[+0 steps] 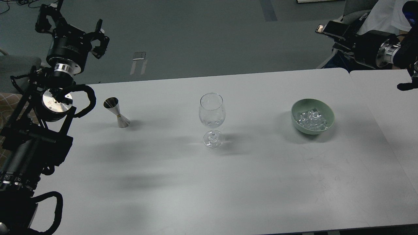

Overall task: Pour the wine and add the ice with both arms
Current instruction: 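Reach the right gripper into the green bowl of ice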

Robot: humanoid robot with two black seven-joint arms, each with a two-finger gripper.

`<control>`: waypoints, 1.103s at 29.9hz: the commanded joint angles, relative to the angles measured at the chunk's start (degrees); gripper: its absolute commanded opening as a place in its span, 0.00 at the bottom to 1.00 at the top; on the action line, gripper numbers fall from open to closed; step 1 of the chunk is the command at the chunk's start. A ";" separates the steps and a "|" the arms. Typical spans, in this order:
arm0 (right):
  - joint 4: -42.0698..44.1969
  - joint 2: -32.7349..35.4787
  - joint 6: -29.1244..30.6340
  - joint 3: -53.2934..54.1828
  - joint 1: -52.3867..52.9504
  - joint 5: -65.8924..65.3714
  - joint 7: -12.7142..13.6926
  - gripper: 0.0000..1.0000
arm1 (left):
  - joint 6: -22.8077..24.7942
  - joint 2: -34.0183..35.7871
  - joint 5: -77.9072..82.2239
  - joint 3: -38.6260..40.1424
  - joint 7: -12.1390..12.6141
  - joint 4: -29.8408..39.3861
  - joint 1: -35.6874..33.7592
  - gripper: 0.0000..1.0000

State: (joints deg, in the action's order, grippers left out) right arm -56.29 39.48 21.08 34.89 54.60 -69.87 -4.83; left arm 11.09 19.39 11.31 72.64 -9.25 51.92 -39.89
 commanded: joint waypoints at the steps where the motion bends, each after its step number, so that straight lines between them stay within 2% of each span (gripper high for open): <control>1: -6.88 5.51 0.02 -4.03 -0.72 -7.55 -0.36 0.98 | 0.16 0.47 0.03 0.05 -0.07 -0.06 -0.19 0.98; 5: -12.26 9.91 -0.07 -7.20 -0.98 -10.29 -0.71 0.97 | 0.24 0.48 0.03 -0.04 -0.07 -0.06 -0.02 0.98; 8: -12.26 10.09 -0.33 -9.04 -1.07 -11.60 -0.97 0.94 | 0.24 0.48 0.03 0.05 -0.07 -0.06 0.42 0.98; 11: -12.26 9.65 -0.86 -10.01 -2.56 -13.19 -1.06 0.98 | 0.24 0.39 -0.15 0.31 -0.24 -0.06 0.69 0.98; 22: -12.08 9.56 -0.78 -10.98 -7.31 -15.83 -0.97 0.99 | 0.24 0.30 -0.50 0.66 -0.24 0.03 1.30 0.98; 28: -12.00 9.30 -0.78 -10.98 -8.36 -16.18 -0.97 0.97 | 0.42 0.21 -0.59 0.66 -0.24 0.29 1.92 0.98; 33: -9.28 6.49 -0.78 -10.98 -8.63 -23.38 -0.44 0.90 | 3.84 0.39 -0.76 0.93 -0.24 0.29 1.92 0.98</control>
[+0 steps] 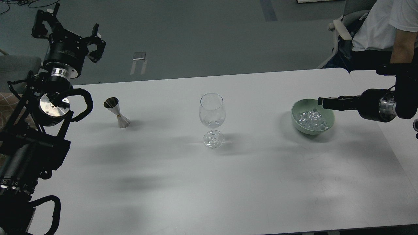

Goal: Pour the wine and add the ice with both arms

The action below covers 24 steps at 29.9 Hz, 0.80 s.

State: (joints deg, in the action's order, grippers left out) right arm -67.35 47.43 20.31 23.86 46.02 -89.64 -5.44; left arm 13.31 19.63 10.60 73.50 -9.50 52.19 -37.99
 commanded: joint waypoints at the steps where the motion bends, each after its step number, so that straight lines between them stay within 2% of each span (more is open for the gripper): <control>1: 2.31 -1.99 0.00 0.05 -0.05 -4.14 0.16 0.88 | 1.81 0.23 -0.14 0.07 0.01 0.01 0.02 0.98; 4: 3.71 -4.18 0.00 0.05 -0.05 -4.58 0.25 0.80 | 1.90 0.23 -0.14 0.07 0.01 0.01 0.02 0.98; 6: 3.72 -4.54 -0.09 0.05 -0.14 -5.11 0.25 0.66 | 1.90 0.23 -0.14 0.07 0.10 0.01 0.11 0.98; 8: 3.72 -5.24 0.00 -0.04 -0.49 -5.29 0.25 0.62 | 1.90 0.14 -0.14 0.07 0.10 0.01 0.20 0.98; 18: 4.68 -6.12 0.00 -0.04 -1.37 -6.52 0.16 0.58 | 1.90 0.23 -0.40 0.07 0.10 -0.25 0.11 0.98; 24: 6.26 -7.35 -0.53 0.05 -1.54 -6.52 -0.28 0.63 | 1.90 0.14 -0.49 0.07 0.10 -0.69 0.20 0.98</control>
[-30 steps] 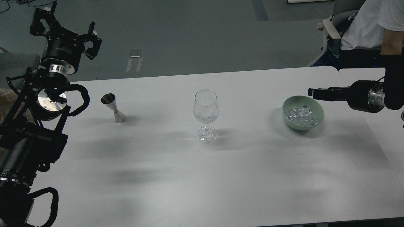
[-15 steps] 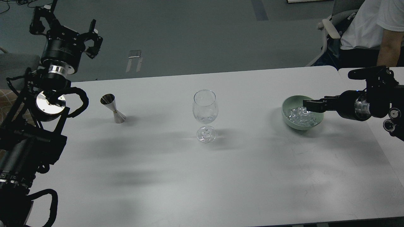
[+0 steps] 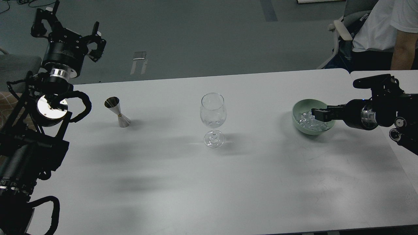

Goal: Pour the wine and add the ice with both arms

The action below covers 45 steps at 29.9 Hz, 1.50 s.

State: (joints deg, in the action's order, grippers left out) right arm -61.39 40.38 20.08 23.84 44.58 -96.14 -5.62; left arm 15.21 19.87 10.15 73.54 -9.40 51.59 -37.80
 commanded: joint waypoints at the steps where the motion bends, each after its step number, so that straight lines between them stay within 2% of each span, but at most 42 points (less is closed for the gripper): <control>1: 0.39 -0.56 -0.30 0.07 -0.19 -0.01 -0.09 0.63 | 0.08 -0.09 -0.04 0.02 0.00 -0.09 0.01 0.98; 24: 3.38 -4.69 -1.53 0.07 -0.98 -0.27 0.09 0.61 | -0.45 -0.44 -0.13 0.11 -0.09 -0.26 0.80 0.98; 33: 3.82 -5.58 -1.53 -0.02 -0.98 -0.36 2.02 0.61 | -0.27 -0.53 -0.13 0.29 -0.09 -0.26 1.07 0.98; 40: 4.35 -5.66 -1.53 -0.02 -0.98 -2.80 2.02 0.55 | -1.41 -0.18 -7.14 1.34 -0.09 0.52 1.15 0.98; 45: 6.19 -6.98 -1.71 -0.02 -0.90 -6.07 2.11 0.54 | -2.73 0.08 -8.66 1.61 0.00 0.53 0.54 0.98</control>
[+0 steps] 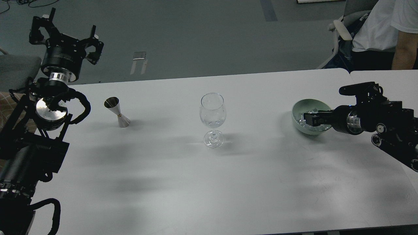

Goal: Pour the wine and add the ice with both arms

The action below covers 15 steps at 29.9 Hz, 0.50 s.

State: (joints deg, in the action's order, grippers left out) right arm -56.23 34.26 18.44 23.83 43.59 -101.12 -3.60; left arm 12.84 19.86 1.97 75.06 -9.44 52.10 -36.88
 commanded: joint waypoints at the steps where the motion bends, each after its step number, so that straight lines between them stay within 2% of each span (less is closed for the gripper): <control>1: 1.03 -1.04 -0.42 0.07 0.09 -1.10 0.09 0.54 | -0.36 0.18 -0.48 0.08 0.03 0.02 -0.30 0.98; 10: 0.77 -1.21 -0.69 0.25 0.53 -0.84 0.09 0.54 | -0.36 0.18 -0.48 0.08 0.03 0.02 -0.21 0.98; 15: 0.24 -1.04 -0.69 0.25 0.70 -0.57 0.09 0.48 | -0.36 0.27 -0.48 0.08 0.03 0.02 -0.21 0.98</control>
State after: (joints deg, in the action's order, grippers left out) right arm -55.71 33.05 17.75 24.06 44.23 -101.83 -3.51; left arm 12.48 20.12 1.47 75.15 -9.37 52.14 -37.11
